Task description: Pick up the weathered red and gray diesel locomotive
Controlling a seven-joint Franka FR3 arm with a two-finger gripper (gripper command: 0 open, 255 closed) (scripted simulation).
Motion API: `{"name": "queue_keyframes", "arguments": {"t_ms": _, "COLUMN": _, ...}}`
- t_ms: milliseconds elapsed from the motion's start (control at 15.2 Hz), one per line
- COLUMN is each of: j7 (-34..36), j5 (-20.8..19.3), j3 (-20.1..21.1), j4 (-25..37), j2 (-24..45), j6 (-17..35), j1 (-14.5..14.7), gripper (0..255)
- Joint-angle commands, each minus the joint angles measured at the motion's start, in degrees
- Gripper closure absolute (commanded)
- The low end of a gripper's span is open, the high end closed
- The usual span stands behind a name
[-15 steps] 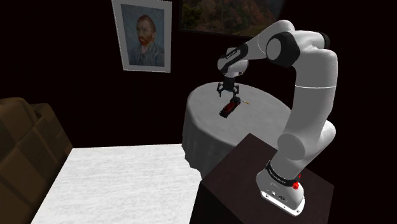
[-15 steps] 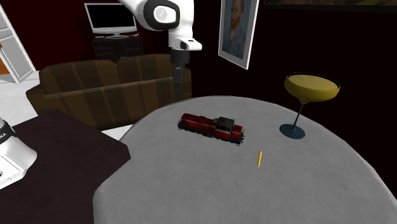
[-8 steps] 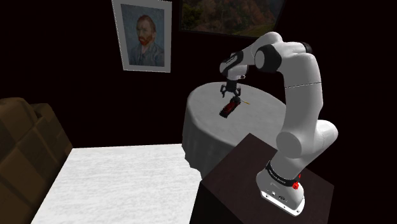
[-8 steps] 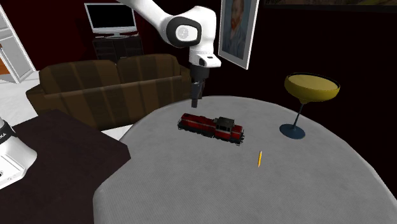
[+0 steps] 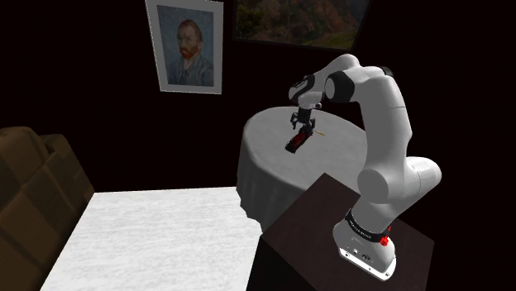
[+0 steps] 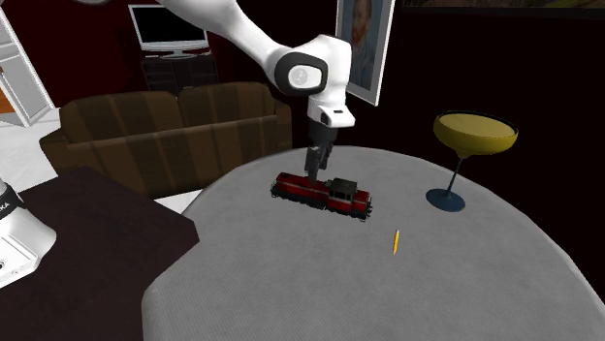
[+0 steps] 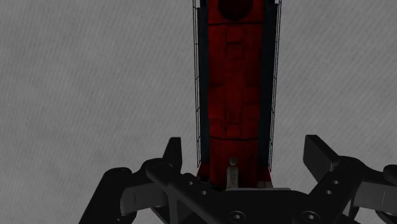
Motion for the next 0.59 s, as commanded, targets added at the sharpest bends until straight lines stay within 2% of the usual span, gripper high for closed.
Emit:
{"name": "queue_keyframes", "arguments": {"t_ms": 0, "j7": -0.02, "j5": 0.24, "j3": 0.18, "j4": 0.48, "j2": 1.17, "j6": 0.71, "j1": -0.25, "gripper": 0}}
{"name": "queue_keyframes", "arguments": {"t_ms": 330, "j7": -0.11, "j5": 0.6, "j3": 0.54, "j4": 0.97, "j2": 3.14, "j6": 2.19, "j1": -0.52, "gripper": 0}}
{"name": "queue_keyframes", "arguments": {"t_ms": 396, "j7": -0.12, "j5": 0.6, "j3": 0.54, "j4": 0.91, "j2": 3.12, "j6": 2.23, "j1": -0.52, "gripper": 255}}
{"name": "queue_keyframes", "arguments": {"t_ms": 528, "j7": -0.13, "j5": 0.6, "j3": 0.54, "j4": 0.93, "j2": 3.12, "j6": 2.22, "j1": -0.54, "gripper": 255}}
